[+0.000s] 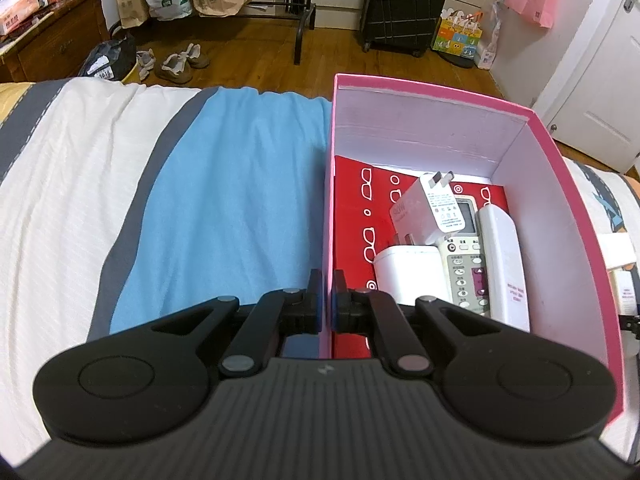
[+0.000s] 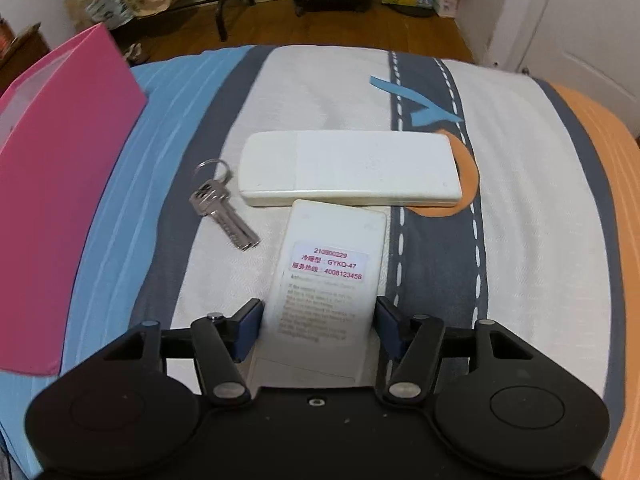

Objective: Organize rigid objects
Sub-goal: 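Grasp the white label card with the right gripper and lift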

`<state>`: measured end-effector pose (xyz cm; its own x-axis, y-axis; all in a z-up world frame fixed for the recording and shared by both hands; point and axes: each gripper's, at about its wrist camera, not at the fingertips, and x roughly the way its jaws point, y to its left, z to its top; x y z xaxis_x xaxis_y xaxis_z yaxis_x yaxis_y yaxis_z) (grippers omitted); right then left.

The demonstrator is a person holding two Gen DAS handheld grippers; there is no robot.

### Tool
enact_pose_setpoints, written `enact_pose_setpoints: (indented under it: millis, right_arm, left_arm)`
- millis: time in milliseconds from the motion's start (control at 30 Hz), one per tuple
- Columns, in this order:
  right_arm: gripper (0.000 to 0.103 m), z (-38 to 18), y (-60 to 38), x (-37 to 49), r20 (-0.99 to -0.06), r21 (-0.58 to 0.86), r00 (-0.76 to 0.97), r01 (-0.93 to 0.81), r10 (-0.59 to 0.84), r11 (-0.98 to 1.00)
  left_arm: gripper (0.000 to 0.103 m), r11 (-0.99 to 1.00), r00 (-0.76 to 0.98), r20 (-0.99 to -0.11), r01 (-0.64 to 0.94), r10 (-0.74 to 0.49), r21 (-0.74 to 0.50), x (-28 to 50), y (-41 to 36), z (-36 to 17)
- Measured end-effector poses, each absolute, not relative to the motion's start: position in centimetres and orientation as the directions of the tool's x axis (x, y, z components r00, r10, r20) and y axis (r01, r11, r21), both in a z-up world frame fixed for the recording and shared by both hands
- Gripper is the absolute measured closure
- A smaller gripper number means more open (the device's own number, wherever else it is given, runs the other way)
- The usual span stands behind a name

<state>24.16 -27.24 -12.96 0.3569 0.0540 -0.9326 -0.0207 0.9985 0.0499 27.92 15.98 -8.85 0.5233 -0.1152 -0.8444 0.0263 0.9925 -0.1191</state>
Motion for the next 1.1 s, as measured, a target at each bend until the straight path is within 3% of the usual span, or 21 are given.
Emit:
enact_pose_setpoints:
  millis: [400, 733, 867, 1100]
  right_arm:
    - [0.039, -11.0, -25.2, 22.1, -0.929, 0.040, 0.364, -0.084, 0.068, 0.996]
    - [0.035, -13.6, -23.7, 22.0, -0.957, 0.014, 0.288, -0.088, 0.039, 0.996]
    - [0.041, -13.6, -23.5, 21.7, -0.949, -0.012, 0.315, -0.093, 0.018, 0.996]
    - [0.041, -11.2, -22.8, 20.8, -0.934, -0.067, 0.357, -0.114, -0.022, 0.991]
  left_arm:
    - [0.100, 0.992, 0.521, -0.845, 0.031, -0.118, -0.119, 27.8, 16.0, -8.5]
    - [0.100, 0.992, 0.523, -0.843, 0.030, -0.123, -0.126, 27.8, 16.1, -8.4]
    - [0.100, 0.991, 0.518, -0.846, 0.033, -0.127, -0.128, 27.7, 16.2, -8.5]
    - [0.100, 0.991, 0.517, -0.847, 0.031, -0.126, -0.128, 27.6, 16.2, -8.4]
